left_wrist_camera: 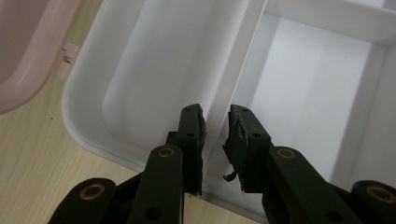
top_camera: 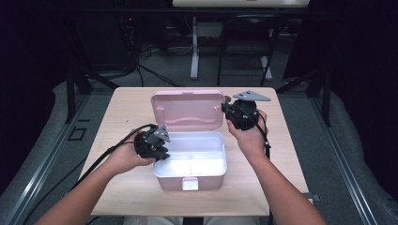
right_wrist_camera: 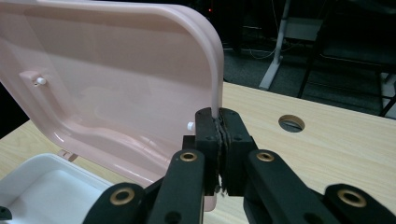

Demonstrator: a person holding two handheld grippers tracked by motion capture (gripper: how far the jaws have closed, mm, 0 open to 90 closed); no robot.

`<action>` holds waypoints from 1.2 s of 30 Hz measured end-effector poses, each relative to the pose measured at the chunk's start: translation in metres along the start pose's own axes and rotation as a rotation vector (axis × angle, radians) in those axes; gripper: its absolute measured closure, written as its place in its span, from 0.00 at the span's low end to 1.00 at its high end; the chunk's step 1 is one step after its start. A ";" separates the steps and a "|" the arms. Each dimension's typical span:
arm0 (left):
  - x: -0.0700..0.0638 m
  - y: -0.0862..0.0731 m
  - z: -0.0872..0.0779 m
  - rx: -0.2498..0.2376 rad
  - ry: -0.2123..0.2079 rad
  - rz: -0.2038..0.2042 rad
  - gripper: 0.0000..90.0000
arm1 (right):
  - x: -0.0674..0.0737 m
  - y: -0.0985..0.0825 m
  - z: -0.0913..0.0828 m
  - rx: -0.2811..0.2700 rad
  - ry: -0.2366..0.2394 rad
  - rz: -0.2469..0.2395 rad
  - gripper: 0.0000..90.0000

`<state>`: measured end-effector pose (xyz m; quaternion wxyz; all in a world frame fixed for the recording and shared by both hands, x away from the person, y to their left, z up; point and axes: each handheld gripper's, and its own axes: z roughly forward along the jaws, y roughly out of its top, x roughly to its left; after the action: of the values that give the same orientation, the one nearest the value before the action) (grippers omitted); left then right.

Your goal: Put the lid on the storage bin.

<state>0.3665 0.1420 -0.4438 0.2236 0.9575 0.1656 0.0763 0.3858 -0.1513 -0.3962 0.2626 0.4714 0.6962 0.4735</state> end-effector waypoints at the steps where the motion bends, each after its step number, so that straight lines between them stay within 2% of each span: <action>1: 0.000 0.000 -0.002 -0.011 -0.003 -0.009 0.83 | 0.000 0.000 0.000 0.000 0.002 0.001 0.97; 4: 0.002 -0.002 -0.010 -0.041 -0.001 -0.030 0.82 | 0.001 0.000 -0.001 0.001 0.001 -0.002 0.97; 8: 0.005 -0.006 -0.021 -0.079 0.023 -0.059 0.80 | 0.001 -0.001 -0.002 0.001 0.003 -0.007 0.97; 12: 0.009 -0.010 -0.030 -0.114 0.065 -0.103 0.78 | 0.001 -0.002 -0.004 0.000 0.004 -0.009 0.97; 21: 0.020 -0.017 -0.048 -0.279 0.169 -0.239 0.82 | 0.001 -0.003 -0.007 0.000 0.020 -0.006 0.96; 27: 0.027 -0.021 -0.057 -0.335 0.220 -0.287 0.83 | 0.000 -0.004 -0.009 0.000 0.027 -0.006 0.96; 33: 0.032 -0.021 -0.063 -0.391 0.248 -0.326 0.80 | 0.000 -0.005 -0.010 -0.003 0.033 0.003 0.96; 36: 0.032 -0.018 -0.068 -0.406 0.277 -0.332 0.78 | 0.000 -0.006 -0.010 -0.005 0.036 0.003 0.95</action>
<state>0.3769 0.1955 -0.3895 0.3953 0.8335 0.3301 0.2001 0.3751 -0.1561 -0.3972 0.2504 0.4633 0.6988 0.4841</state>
